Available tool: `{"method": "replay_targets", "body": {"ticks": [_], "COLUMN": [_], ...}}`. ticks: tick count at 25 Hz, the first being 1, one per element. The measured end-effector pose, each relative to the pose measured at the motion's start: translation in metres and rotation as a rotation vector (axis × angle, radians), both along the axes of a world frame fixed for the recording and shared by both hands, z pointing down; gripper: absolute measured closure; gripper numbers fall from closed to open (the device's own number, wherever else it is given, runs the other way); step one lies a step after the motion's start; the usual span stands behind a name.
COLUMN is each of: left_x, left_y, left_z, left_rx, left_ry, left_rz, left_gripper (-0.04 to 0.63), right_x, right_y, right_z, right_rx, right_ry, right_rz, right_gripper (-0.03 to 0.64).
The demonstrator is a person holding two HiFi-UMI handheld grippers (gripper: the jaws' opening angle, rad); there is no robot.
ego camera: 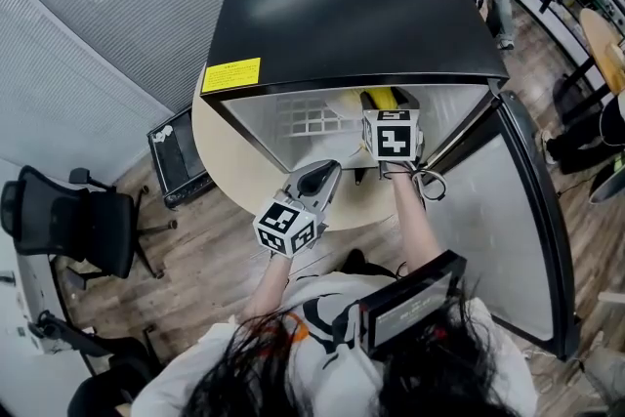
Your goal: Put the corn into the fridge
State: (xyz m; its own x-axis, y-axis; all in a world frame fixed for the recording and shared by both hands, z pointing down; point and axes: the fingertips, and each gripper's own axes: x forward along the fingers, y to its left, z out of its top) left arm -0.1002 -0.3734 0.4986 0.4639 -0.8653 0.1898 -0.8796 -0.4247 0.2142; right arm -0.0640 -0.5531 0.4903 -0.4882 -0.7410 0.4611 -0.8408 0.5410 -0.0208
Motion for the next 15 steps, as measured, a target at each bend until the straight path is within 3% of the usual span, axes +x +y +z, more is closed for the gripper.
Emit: {"method": "replay_targets", "body": {"ticks": [4,11,15], "left_x": [-0.001,-0.012,-0.017], "left_y": [0.006,0.018,0.023], "left_z": [0.000,-0.001,-0.001], "left_rx": [-0.001,-0.001,0.000], "left_ry": [-0.006,-0.009,-0.010], "left_rz": [-0.001,-0.026,-0.034], "left_gripper": [0.583,0.583,0.583], "right_x": [-0.001,-0.008,-0.007], "right_y": [-0.001,0.004,0.006], "right_z": [0.003,0.011,0.008], "right_rx": [0.016,0.066,0.098], "right_ry": [0.028,0.169,0.168], "right_rz": [0.008,-0.010,-0.006], "right_gripper": [0.364,0.364,0.359]}}
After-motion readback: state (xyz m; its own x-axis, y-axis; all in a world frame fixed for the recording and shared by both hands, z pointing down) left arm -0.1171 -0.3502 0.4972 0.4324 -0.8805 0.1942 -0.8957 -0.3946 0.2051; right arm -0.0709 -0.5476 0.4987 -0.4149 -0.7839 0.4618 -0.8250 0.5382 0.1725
